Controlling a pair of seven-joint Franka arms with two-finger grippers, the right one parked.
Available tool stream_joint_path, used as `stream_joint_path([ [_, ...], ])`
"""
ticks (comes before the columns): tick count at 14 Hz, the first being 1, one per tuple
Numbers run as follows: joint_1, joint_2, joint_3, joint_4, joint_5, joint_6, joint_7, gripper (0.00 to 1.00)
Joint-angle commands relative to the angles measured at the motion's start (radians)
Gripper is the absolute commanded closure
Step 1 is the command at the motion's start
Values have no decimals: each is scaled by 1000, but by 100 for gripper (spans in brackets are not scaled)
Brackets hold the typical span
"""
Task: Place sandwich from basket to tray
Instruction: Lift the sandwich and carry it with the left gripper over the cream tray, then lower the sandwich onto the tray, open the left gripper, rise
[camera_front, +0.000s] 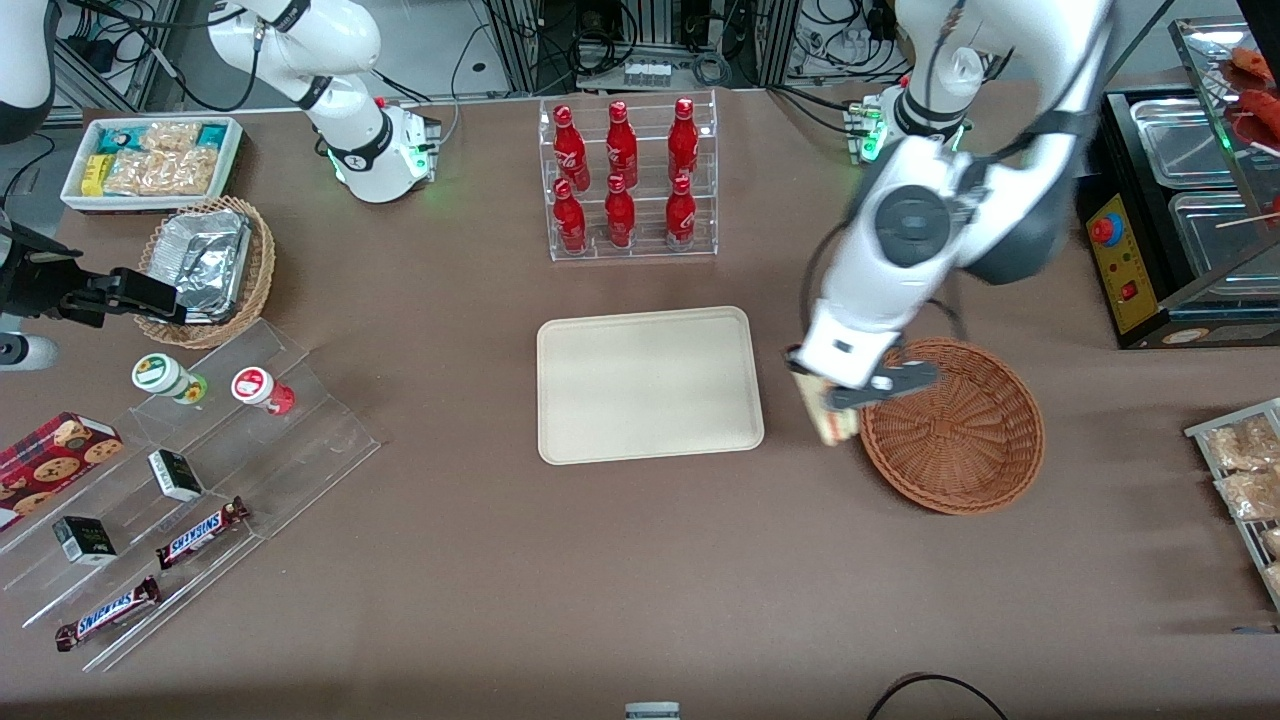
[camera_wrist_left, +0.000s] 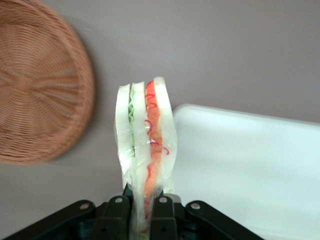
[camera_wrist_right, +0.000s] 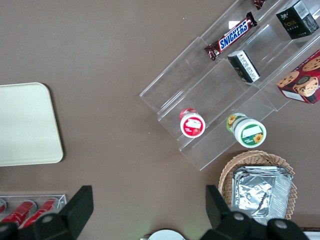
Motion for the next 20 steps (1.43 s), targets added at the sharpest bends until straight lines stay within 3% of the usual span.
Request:
stream_joint_path([
  [1, -107, 131, 13, 128, 17, -17, -34, 95],
  [8, -294, 307, 13, 174, 16, 156, -74, 95],
  [16, -350, 401, 16, 168, 23, 284, -134, 92],
  [17, -350, 403, 16, 165, 23, 284, -134, 80],
  [18, -350, 401, 16, 164, 26, 282, -131, 56],
  [19, -348, 400, 16, 165, 29, 281, -120, 3],
  [20, -348, 398, 18, 168, 29, 278, -126, 0],
])
